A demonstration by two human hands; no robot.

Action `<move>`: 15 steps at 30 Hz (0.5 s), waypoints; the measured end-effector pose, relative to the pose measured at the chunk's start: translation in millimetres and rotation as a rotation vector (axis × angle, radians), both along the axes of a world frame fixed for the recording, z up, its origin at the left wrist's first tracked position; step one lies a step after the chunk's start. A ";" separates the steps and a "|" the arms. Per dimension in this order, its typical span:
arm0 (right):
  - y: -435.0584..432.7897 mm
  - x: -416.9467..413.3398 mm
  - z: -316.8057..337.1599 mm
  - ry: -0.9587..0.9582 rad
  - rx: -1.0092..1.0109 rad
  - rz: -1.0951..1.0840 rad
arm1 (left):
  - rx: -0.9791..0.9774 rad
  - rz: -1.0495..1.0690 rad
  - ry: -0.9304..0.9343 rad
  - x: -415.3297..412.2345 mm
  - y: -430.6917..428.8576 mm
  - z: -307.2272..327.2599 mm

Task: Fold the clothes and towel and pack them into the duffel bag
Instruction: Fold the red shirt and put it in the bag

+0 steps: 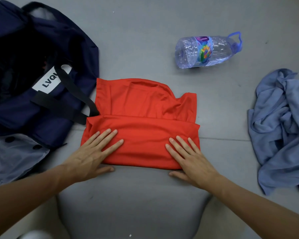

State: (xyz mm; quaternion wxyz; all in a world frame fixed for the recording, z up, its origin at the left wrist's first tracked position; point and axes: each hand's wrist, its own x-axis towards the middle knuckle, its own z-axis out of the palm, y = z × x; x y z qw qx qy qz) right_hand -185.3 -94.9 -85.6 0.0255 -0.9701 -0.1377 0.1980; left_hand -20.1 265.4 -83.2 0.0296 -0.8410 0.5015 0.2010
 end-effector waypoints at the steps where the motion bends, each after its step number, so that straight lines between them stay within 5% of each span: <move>1: -3.8 1.2 0.7 0.002 0.002 0.014 | 0.007 0.001 0.003 1.9 0.4 0.8; 15: -10.0 9.3 3.5 -0.008 0.026 0.007 | -0.037 0.000 -0.035 2.6 1.0 0.1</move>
